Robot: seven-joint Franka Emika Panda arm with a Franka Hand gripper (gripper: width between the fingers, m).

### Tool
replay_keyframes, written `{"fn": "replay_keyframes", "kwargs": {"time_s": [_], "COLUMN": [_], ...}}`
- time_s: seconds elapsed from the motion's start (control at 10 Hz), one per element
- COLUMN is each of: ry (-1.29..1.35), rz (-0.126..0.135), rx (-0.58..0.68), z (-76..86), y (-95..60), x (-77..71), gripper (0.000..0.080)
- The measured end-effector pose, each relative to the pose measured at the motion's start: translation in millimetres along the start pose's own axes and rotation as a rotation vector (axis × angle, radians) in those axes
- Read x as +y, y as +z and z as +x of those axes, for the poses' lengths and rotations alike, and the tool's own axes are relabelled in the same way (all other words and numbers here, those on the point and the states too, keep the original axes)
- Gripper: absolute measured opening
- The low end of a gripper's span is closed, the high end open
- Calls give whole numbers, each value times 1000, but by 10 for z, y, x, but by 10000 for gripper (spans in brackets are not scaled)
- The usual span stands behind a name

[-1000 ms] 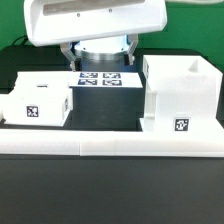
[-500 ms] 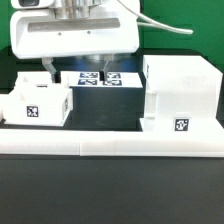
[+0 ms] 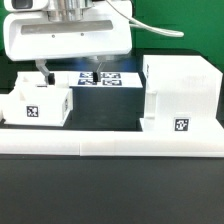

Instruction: Assemble drawer

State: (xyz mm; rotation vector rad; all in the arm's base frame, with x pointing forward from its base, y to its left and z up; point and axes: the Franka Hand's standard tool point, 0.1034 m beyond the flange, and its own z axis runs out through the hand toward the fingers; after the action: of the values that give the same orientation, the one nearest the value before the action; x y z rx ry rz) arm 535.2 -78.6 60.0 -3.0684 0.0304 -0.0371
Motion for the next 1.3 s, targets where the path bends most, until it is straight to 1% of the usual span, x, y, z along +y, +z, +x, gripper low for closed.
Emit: {"fn": "replay_keyframes", "kwargs": {"time_s": [0.2, 0.4, 0.6, 0.9, 1.0, 1.1, 1.2, 1.3], "ry": [23, 34, 33, 28, 27, 27, 27, 27], "rz": [-8, -11, -24, -36, -37, -37, -37, -37], "rx": [-14, -33, -34, -29, -29, -29, -29, -29], "z": [-141, -226, -278, -348, -355, -355, -355, -355], "y": [167, 318, 457, 521, 527, 526, 526, 526], "x": [79, 110, 122, 109, 103, 103, 104, 104], "gripper": [649, 649, 649, 649, 628, 628, 452, 452]}}
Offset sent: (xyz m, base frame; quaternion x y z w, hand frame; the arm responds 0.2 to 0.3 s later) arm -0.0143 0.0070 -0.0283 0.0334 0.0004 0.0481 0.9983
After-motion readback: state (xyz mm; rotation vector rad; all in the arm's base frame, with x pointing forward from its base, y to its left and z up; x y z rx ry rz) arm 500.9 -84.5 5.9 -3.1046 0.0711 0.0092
